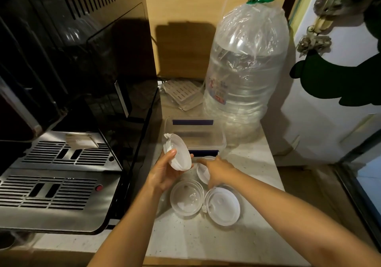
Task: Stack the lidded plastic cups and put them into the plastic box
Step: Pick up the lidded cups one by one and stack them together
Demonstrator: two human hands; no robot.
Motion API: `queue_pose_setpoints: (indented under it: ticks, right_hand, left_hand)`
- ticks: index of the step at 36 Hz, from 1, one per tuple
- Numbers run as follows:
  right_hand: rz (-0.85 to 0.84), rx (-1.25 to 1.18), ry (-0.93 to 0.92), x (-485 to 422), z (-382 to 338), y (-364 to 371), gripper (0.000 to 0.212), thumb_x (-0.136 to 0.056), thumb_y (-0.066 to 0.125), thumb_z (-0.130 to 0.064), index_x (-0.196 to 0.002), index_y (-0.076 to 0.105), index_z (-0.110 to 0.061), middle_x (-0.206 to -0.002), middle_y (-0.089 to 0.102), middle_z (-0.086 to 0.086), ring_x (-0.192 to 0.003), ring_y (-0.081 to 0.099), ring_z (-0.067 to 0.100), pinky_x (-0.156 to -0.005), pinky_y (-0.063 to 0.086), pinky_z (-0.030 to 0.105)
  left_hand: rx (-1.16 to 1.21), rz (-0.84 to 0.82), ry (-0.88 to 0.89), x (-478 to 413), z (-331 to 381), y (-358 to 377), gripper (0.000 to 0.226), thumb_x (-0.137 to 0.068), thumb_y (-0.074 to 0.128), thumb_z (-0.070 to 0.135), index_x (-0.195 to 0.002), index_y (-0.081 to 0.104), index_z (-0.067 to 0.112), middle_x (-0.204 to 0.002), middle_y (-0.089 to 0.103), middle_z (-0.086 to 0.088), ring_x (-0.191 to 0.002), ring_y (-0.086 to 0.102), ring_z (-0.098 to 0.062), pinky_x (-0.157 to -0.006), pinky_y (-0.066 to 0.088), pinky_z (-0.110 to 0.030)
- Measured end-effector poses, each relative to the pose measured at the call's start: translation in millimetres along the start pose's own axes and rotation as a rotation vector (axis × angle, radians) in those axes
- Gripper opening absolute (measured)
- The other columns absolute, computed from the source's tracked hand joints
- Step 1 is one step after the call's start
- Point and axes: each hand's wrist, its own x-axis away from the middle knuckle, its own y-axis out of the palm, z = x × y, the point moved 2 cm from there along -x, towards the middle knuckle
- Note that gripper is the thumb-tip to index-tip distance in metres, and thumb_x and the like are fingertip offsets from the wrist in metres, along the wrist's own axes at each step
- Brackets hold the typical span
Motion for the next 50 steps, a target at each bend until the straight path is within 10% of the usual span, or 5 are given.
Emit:
queue_pose_setpoints:
  ticks: [17,35,50]
  right_hand:
    - [0.172,-0.308,-0.262,68,15,-66,0.095,-0.072,0.073,-0.021,-0.139,0.013,-0.052,-0.15,0.023,0.004,-0.127,0.039,0.028,-0.082,0.044,0.031]
    - [0.181,-0.226,-0.54,86,-9,-94,0.088,-0.081,0.068,-0.023,-0.122,0.002,-0.065,-0.158,-0.002,-0.001,-0.146,-0.007,0.019,-0.111,0.028,0.043]
    - [0.155,-0.085,-0.646,86,-12,-88,0.094,-0.083,0.067,-0.019,-0.129,-0.006,-0.057,-0.158,-0.013,0.004,-0.146,-0.004,0.024,-0.111,0.03,0.04]
  left_hand:
    - [-0.045,-0.056,-0.051,-13,-6,11,0.101,-0.026,0.092,0.041,-0.115,0.05,0.019,-0.11,0.056,-0.013,-0.098,0.057,-0.028,-0.072,0.06,-0.04]
    - [-0.159,-0.251,-0.022,-8,3,50,0.092,-0.027,0.091,0.045,-0.108,0.057,0.018,-0.097,0.067,-0.01,-0.081,0.071,-0.023,-0.055,0.059,-0.032]
    - [-0.334,-0.322,-0.013,3,8,49,0.087,-0.027,0.089,0.048,-0.099,0.056,0.011,-0.076,0.074,-0.003,-0.069,0.07,-0.016,-0.052,0.056,-0.024]
